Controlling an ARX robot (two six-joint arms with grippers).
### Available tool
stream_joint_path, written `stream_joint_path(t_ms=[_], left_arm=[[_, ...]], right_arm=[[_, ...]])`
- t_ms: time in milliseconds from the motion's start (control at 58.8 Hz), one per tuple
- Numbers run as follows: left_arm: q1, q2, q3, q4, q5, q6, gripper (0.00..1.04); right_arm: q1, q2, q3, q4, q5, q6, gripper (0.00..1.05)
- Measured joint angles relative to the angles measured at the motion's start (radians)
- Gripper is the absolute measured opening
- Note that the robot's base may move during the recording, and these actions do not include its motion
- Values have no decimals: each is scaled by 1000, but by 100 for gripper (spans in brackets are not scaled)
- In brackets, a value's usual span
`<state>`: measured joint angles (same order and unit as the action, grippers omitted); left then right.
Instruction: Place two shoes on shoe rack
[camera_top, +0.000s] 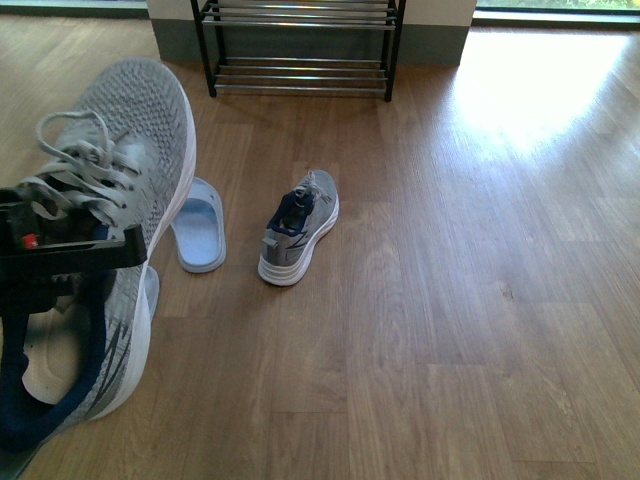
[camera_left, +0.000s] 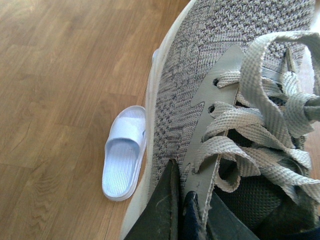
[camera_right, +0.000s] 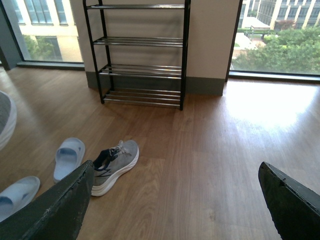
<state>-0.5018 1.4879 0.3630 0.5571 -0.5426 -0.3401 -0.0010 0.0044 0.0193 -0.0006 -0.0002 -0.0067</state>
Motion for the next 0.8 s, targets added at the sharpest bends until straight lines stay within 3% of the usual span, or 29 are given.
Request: stream_joint_path(t_ms=[187, 357, 629, 799], left_arm=[[-160, -340, -145, -175, -151, -14, 2], [-249, -585, -172, -293, -288, 4, 2], [-343, -669, -203, -273, -398, 60, 2], [-356, -676, -235, -211, -401, 130, 2]], right_arm=[[0, 0, 0, 0, 0, 0, 95], [0, 0, 0, 0, 0, 0, 95], [0, 0, 0, 0, 0, 0, 95], [0, 0, 0, 0, 0, 0, 95]])
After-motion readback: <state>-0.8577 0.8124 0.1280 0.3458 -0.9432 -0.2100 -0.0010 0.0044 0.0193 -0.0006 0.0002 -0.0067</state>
